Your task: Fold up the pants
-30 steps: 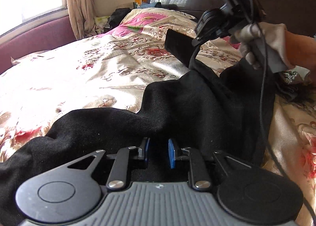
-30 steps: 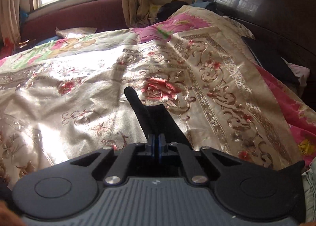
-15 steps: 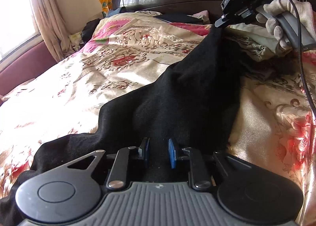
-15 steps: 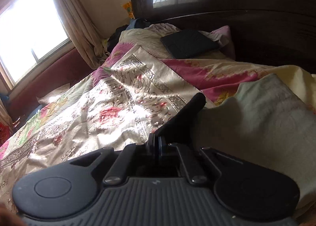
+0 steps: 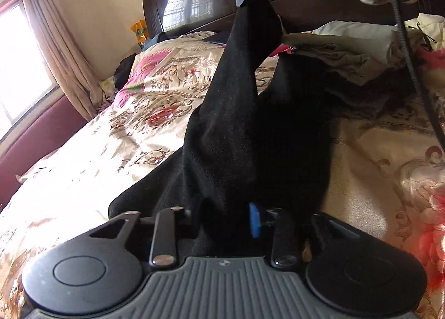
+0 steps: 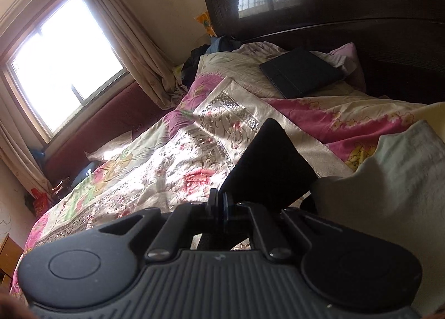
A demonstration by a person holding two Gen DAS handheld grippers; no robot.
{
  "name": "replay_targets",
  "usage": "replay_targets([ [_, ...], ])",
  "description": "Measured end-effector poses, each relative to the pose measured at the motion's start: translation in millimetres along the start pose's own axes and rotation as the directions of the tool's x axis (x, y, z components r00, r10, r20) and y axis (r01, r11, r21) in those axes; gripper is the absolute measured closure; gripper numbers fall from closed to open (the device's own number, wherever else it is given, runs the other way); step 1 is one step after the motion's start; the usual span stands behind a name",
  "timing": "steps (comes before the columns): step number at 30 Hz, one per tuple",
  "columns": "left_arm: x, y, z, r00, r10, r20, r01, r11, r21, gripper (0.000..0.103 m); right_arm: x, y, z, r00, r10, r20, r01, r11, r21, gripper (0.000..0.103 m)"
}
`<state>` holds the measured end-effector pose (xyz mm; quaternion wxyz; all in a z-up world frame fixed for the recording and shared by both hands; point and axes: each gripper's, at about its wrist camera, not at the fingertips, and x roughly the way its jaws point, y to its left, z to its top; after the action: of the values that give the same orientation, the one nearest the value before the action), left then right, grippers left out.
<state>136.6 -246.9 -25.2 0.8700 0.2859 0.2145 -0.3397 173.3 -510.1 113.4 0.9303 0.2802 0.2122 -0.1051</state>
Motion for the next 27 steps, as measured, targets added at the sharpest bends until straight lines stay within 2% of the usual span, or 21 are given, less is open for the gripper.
replay_targets([
  [1,-3,5,3,1.000,-0.006,0.005,0.006,1.000,-0.024,0.074,-5,0,0,1.000,0.008,0.007,-0.008,1.000,-0.011,0.100],
  [4,-24,21,8,0.998,-0.013,0.053,0.017,0.998,-0.066,0.077,-23,0,0,0.999,0.022,0.040,-0.020,0.999,-0.050,0.100],
  [6,-35,25,8,0.998,-0.028,0.063,0.032,0.997,-0.064,0.077,-28,-8,-6,0.999,-0.012,0.044,0.015,0.996,-0.084,0.100],
  [7,-37,24,6,0.997,-0.049,0.053,0.052,0.997,-0.053,0.079,-25,-13,-11,0.999,-0.047,0.026,0.049,0.994,-0.099,0.100],
  [9,-35,17,-1,0.996,-0.092,0.017,0.092,0.996,-0.020,0.079,-9,-32,-25,0.988,-0.140,-0.068,0.132,0.985,-0.112,0.099],
  [10,-34,12,-5,0.994,-0.107,-0.001,0.107,0.994,0.003,0.079,-1,-44,-33,0.977,-0.164,-0.139,0.151,0.984,-0.097,0.096],
  [12,-34,2,-15,0.992,-0.124,-0.035,0.126,0.991,0.048,0.079,0,-60,-44,0.970,-0.170,-0.174,0.167,0.985,-0.035,0.092],
  [15,-36,-1,-19,0.990,-0.135,-0.047,0.137,0.990,0.037,0.079,-13,-63,-49,0.980,-0.143,-0.138,0.144,0.990,-0.002,0.092],
  [18,-39,3,-18,0.989,-0.147,-0.034,0.147,0.989,0.005,0.078,-15,-52,-47,0.977,-0.162,-0.135,0.153,0.985,-0.078,0.091],
  [22,-44,5,-21,0.991,-0.130,-0.020,0.130,0.992,0.004,0.074,-11,-45,-39,0.979,-0.193,-0.069,0.184,0.977,-0.111,0.081],
  [25,-40,4,-29,0.985,-0.150,-0.080,0.152,0.988,0.018,0.069,-1,-43,-29,0.959,-0.283,-0.029,0.274,0.948,-0.163,0.081],
  [27,-42,4,-35,0.982,-0.167,-0.092,0.169,0.985,0.016,0.068,-10,-46,-27,0.964,-0.264,-0.013,0.261,0.958,-0.119,0.081],
])
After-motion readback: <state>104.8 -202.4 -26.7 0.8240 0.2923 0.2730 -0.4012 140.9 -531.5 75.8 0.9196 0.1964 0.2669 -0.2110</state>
